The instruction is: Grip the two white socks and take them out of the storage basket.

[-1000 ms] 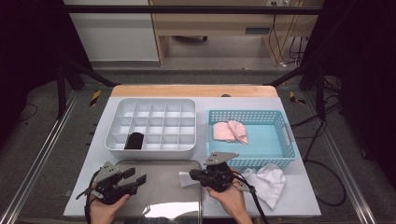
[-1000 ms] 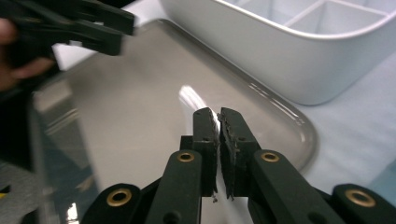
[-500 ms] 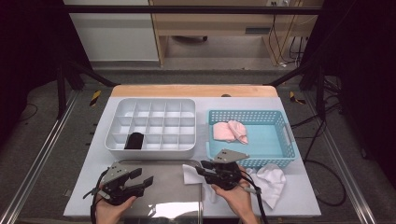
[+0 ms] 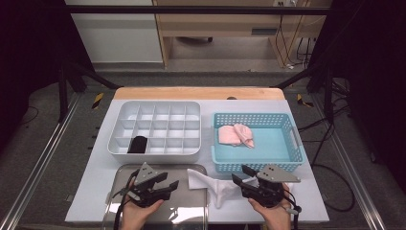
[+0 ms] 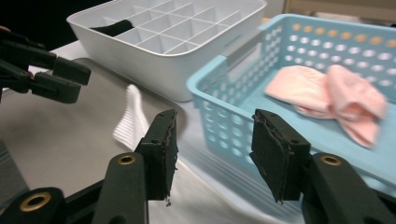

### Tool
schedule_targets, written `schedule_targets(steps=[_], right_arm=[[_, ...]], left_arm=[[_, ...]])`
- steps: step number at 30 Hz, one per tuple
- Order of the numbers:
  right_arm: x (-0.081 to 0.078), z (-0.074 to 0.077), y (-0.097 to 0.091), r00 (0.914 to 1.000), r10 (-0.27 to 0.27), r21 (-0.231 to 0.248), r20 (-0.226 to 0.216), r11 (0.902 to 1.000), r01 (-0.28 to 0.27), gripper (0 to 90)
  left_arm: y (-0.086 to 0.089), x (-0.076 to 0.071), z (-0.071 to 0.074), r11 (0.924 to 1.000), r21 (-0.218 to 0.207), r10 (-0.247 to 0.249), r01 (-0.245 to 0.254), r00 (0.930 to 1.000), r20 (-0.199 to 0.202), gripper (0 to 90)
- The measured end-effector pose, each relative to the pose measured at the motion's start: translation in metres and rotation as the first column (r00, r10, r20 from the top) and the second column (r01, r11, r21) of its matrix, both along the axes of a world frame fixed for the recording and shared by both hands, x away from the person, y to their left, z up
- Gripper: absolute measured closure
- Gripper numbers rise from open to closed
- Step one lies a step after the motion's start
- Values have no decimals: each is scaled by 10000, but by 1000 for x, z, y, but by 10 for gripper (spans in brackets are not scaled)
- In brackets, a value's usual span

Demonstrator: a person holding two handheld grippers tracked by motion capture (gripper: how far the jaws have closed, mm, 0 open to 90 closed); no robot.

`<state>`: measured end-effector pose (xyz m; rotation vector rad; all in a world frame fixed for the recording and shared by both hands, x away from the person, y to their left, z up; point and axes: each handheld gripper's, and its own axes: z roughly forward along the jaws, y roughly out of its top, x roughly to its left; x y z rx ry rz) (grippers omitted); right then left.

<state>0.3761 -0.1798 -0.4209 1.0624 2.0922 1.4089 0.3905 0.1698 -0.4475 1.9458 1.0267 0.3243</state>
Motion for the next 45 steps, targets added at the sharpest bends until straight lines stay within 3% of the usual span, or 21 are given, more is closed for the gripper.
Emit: schedule_targets(steps=[5, 12, 18, 24, 26, 30, 34, 37, 40, 43, 45], right_arm=[[-5, -9, -17, 9997, -250, -64, -37, 9997, 250, 482], [1, -27, -19, 9986, 247, -175, -459, 9995, -255, 450], [5, -34, -11, 9920, 616, -426, -1104, 9969, -667, 613], [7, -39, -7, 9776, 1080, -629, -1806, 9906, -1211, 838], [7, -37, -8, 9754, 1168, -546, -1869, 9901, -1291, 884], [5, -31, -11, 9768, 1189, -354, -1780, 9913, -1271, 889], [-4, -17, -13, 9770, 1359, 8, -1641, 9905, -1376, 889], [-9, -7, -7, 9718, 1721, 346, -1609, 9851, -1687, 889], [-4, -6, 7, 9660, 1791, 143, -1867, 9836, -1796, 889], [13, -14, 27, 9600, 1725, -329, -2207, 9824, -1841, 887], [25, -22, 37, 9609, 1550, -613, -2294, 9830, -1732, 885]], left_arm=[[-25, 6, -9, 9992, 321, -222, 225, 9997, -96, 449], [-44, 14, -23, 9978, 589, -285, 305, 9990, -343, 484], [-50, 17, -29, 9973, 667, -267, 299, 9985, -486, 641], [-52, 19, -31, 9980, 433, -442, 467, 9974, -564, 817], [-50, 20, -30, 9978, 326, -552, 572, 9966, -609, 851], [-43, 17, -24, 9962, -23, -867, 867, 9941, -656, 863], [-24, 4, -9, 9924, -426, -1181, 1154, 9907, -675, 864], [-7, -7, 0, 9928, -373, -1160, 1139, 9915, -590, 864], [8, -12, 0, 9957, -272, -909, 891, 9928, -775, 864], [16, -9, -4, 9982, -87, -596, 590, 9945, -867, 863], [16, -7, -7, 9992, 69, -398, 405, 9955, -855, 862]])
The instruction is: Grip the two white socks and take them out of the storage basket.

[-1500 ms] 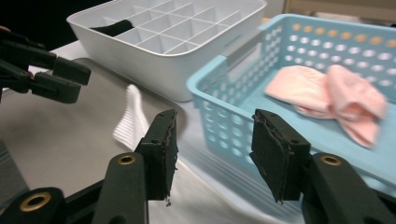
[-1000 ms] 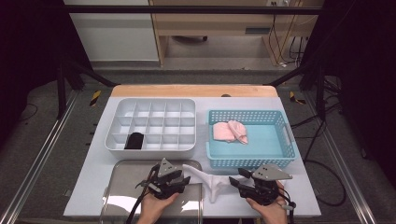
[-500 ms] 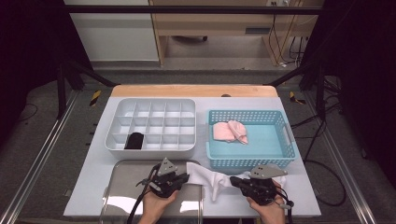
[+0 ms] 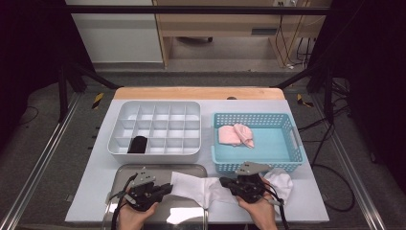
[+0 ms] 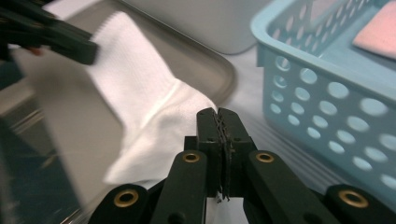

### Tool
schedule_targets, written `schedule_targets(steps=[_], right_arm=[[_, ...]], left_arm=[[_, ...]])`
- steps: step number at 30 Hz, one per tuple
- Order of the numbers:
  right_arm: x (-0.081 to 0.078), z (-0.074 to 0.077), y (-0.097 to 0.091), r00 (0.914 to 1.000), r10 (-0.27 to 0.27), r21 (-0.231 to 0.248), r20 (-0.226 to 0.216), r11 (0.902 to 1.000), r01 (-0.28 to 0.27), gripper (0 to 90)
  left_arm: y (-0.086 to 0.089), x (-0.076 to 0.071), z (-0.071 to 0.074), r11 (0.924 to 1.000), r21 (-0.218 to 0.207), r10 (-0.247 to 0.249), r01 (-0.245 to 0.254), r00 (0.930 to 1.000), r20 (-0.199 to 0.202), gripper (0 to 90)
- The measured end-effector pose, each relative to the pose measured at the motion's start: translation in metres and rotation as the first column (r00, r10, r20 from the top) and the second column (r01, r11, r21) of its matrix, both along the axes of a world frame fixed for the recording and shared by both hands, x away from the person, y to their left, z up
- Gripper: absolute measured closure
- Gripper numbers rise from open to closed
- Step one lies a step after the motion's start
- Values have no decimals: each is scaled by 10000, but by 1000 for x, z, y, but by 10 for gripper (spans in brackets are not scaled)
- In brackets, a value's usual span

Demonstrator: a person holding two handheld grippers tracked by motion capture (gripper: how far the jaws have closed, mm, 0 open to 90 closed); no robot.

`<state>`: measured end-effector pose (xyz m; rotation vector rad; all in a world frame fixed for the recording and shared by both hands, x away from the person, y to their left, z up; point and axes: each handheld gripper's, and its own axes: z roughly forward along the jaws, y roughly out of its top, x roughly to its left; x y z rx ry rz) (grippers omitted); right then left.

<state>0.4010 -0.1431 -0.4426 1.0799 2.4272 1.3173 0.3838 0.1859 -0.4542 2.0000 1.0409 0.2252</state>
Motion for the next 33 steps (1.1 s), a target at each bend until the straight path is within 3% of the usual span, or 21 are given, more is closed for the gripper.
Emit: schedule_targets(steps=[3, 4, 11, 14, 20, 27, 33], right_arm=[[13, -11, 9, 9994, -342, -383, -62, 9987, 339, 848], [14, -13, 10, 9989, -450, -486, 107, 9978, 455, 787], [1, 4, -10, 9878, -1218, 29, 966, 9925, 1221, 680], [-9, 6, -24, 9814, -1536, -92, 1149, 9878, 1557, 664], [-18, -16, -47, 9706, -2377, -575, 377, 9692, 2396, 664], [-22, -30, -40, 9758, -2187, -940, 70, 9713, 2184, 672], [-21, -37, -33, 9805, -1965, -1667, -32, 9669, 1932, 853]], left_arm=[[-2, 3, -4, 9994, 264, 205, -207, 9998, 78, 858], [-3, 4, -5, 9990, 353, 261, -264, 9996, 89, 854], [-2, 6, -11, 9976, 368, 572, -579, 9981, 209, 741], [-1, 4, -13, 9977, 352, 574, -583, 9980, 257, 660], [-4, -3, -20, 9963, 579, 623, -633, 9979, 189, 633], [-9, -3, -22, 9938, 788, 774, -785, 9969, 165, 757], [-8, -1, -20, 9946, 784, 673, -684, 9976, 168, 845]])
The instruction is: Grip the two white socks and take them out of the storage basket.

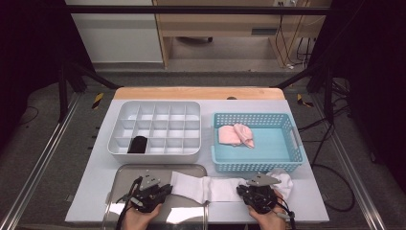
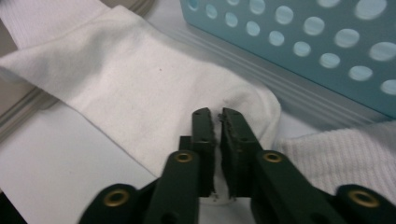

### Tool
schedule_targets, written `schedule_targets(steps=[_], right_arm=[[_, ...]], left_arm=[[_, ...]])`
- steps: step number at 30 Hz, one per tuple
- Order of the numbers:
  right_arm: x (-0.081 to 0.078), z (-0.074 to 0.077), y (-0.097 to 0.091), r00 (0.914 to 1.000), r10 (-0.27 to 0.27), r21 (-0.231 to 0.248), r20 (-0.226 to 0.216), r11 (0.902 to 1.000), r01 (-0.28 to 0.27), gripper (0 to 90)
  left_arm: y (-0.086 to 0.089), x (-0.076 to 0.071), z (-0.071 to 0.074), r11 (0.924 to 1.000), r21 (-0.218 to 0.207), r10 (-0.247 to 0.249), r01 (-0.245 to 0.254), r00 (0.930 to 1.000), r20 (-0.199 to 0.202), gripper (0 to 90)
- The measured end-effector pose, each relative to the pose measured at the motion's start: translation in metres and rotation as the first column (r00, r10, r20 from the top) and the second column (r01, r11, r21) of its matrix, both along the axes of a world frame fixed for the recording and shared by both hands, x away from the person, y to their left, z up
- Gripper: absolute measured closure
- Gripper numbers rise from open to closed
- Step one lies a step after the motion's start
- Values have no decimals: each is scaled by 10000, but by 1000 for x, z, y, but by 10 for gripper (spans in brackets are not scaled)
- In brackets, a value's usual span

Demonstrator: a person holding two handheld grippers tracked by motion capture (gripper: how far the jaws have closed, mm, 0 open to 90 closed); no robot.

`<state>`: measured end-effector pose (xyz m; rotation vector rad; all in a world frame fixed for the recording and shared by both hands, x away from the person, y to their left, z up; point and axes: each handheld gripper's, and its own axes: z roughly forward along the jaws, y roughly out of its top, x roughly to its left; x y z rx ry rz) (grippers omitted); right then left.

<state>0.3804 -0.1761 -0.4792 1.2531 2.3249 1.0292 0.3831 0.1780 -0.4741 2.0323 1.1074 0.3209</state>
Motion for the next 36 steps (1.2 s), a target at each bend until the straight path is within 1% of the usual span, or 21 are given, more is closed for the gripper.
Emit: schedule_targets(steps=[1, 2, 5, 8, 9, 11, 13, 14, 16, 17, 19, 21, 24, 25, 27, 29, 30, 31, 34, 36], right_arm=[[0, 0, 0, 10000, 58, -96, -23, 9999, -58, 890], [0, 0, 0, 9999, 77, -79, -75, 9999, -78, 899], [0, 2, -3, 9996, 121, -68, -257, 9999, -123, 900], [-1, 4, -8, 9996, 109, -16, -245, 9999, -110, 900], [-1, 5, -10, 9997, 64, 35, -215, 10000, -64, 900], [0, 5, -11, 9999, 7, -13, -157, 10000, -7, 900], [2, 4, -10, 9999, 9, -8, -130, 10000, -10, 897], [2, 3, -9, 9998, 49, -25, -181, 10000, -50, 884], [1, 4, -5, 10000, 60, -15, -50, 10000, -60, 827], [1, 5, -4, 9999, 119, 24, 27, 9999, -119, 811], [-1, 8, 0, 9996, 238, 366, 173, 9990, -245, 758], [-2, 7, 6, 9989, 399, 526, 259, 9978, -412, 704], [-1, 2, 14, 9987, 508, 271, 53, 9983, -509, 700], [1, -1, 15, 9986, 529, 181, 26, 9984, -529, 708], [1, -1, 15, 9986, 525, 166, 36, 9985, -526, 729], [0, -1, 14, 9984, 563, 101, 5, 9984, -563, 791], [0, -1, 14, 9979, 648, 97, 30, 9979, -648, 840], [-2, -1, 14, 9974, 711, 91, -70, 9974, -711, 882], [-5, 1, 12, 9956, 823, 146, -454, 9965, -817, 900], [-6, 2, 11, 9942, 904, 154, -586, 9959, -896, 900]], left_arm=[[0, 0, 0, 10000, -16, -15, 15, 10000, -14, 849], [1, 0, 1, 10000, -76, -31, 31, 10000, -23, 851], [6, 0, 4, 9996, -254, -113, 111, 9999, -99, 854], [13, -1, 7, 9986, -443, -288, 276, 9992, -272, 854], [15, -2, 7, 9985, -454, -331, 317, 9990, -295, 854], [16, -2, 7, 9984, -438, -368, 354, 9989, -300, 853], [14, -1, 7, 9990, -297, -341, 335, 9992, -213, 851], [13, 0, 5, 9992, -241, -318, 315, 9994, -108, 844], [12, 0, 4, 9992, -182, -360, 360, 9994, -19, 827], [11, 0, 4, 9994, -175, -290, 291, 9996, 66, 814], [11, 0, 4, 9995, -180, -273, 277, 9994, 189, 798], [11, 1, 4, 9995, -179, -247, 251, 9995, 213, 803], [11, 4, 3, 9995, -186, -247, 250, 9996, 160, 828], [11, 4, 3, 9995, -150, -262, 264, 9995, 146, 838], [11, 5, 3, 9996, -154, -234, 236, 9996, 132, 847], [11, 7, 4, 9997, -145, -212, 214, 9997, 146, 852], [11, 7, 4, 9997, -162, -197, 199, 9997, 123, 852], [12, 7, 4, 9996, -178, -203, 205, 9997, 101, 853], [13, 4, 6, 9994, -197, -282, 284, 9995, 111, 854], [14, 4, 6, 9993, -195, -302, 303, 9995, 98, 854]])
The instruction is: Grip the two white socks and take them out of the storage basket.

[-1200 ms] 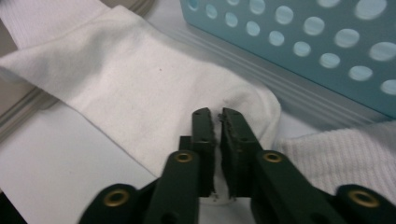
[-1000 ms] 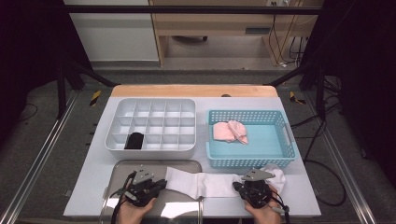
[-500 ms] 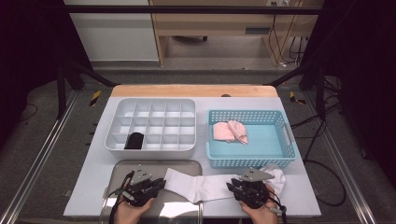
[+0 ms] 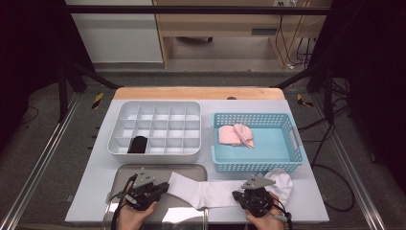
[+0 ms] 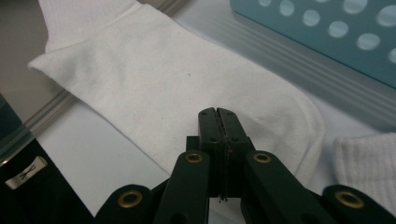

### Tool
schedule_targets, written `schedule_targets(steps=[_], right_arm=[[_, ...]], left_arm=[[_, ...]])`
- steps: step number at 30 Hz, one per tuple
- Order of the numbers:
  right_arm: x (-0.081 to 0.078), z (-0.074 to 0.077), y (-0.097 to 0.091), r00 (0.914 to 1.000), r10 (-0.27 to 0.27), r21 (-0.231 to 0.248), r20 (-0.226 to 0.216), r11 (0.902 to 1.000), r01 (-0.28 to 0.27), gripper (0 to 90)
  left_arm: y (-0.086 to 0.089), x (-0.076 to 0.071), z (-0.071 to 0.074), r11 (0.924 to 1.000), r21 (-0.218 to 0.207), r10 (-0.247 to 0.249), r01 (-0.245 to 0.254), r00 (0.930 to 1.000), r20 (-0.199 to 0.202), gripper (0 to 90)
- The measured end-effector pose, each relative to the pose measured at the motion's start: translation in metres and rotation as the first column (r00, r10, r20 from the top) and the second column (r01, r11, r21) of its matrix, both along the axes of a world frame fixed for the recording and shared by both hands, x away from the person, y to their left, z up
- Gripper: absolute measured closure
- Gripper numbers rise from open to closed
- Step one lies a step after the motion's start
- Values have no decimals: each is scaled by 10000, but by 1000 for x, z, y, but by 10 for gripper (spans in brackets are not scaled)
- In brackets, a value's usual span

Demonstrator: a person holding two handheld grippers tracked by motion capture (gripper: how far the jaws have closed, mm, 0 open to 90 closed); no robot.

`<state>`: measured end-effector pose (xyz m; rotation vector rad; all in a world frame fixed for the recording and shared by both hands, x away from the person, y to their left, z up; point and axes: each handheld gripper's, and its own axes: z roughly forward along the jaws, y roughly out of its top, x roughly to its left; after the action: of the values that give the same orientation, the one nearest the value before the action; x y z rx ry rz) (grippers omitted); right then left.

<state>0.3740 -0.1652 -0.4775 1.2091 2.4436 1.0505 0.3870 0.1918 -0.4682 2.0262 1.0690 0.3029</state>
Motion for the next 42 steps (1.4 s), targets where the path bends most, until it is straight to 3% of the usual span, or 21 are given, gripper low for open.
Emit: schedule_targets(steps=[5, 7, 11, 12, 16, 19, 25, 29, 35, 39, 42], right_arm=[[-3, 0, -2, 9999, 95, 121, -76, 9999, -94, 894], [-2, 0, -3, 9999, 45, 240, -115, 9997, -42, 853], [-1, 9, -12, 9967, -506, 533, 632, 9975, 472, 717], [0, 13, -17, 9930, -751, 635, 911, 9956, 695, 700], [0, 23, -37, 9784, -1589, 813, 1325, 9855, 1490, 681], [1, 20, -49, 9718, -2006, 558, 1237, 9792, 1951, 681], [7, 6, -47, 9750, -1986, -225, 994, 9792, 2017, 637], [11, -1, -46, 9737, -2133, -313, 794, 9758, 2163, 668], [13, 2, -48, 9765, -2066, -423, 609, 9769, 2093, 869], [12, 5, -49, 9751, -2164, -370, 485, 9752, 2182, 885], [11, 8, -51, 9738, -2164, -145, 697, 9759, 2179, 887]], left_arm=[[-1, 1, -1, 10000, 32, 33, -33, 10000, 29, 848], [-1, 1, -2, 10000, 0, -2, 2, 10000, 95, 834], [2, 1, 1, 9995, -246, 194, -185, 9992, 363, 745], [3, 1, 2, 9994, -278, 234, -223, 9989, 404, 726], [8, 1, 6, 9982, -406, 462, -437, 9970, 628, 656], [11, 1, 8, 9972, -468, 621, -590, 9956, 695, 610], [13, 1, 8, 9963, -474, 745, -713, 9948, 692, 549], [13, 1, 8, 9965, -492, 703, -671, 9953, 663, 543], [13, 1, 7, 9964, -531, 691, -658, 9956, 626, 543], [13, 0, 8, 9961, -568, 704, -669, 9955, 629, 545], [14, 0, 8, 9960, -595, 702, -664, 9954, 647, 545]])
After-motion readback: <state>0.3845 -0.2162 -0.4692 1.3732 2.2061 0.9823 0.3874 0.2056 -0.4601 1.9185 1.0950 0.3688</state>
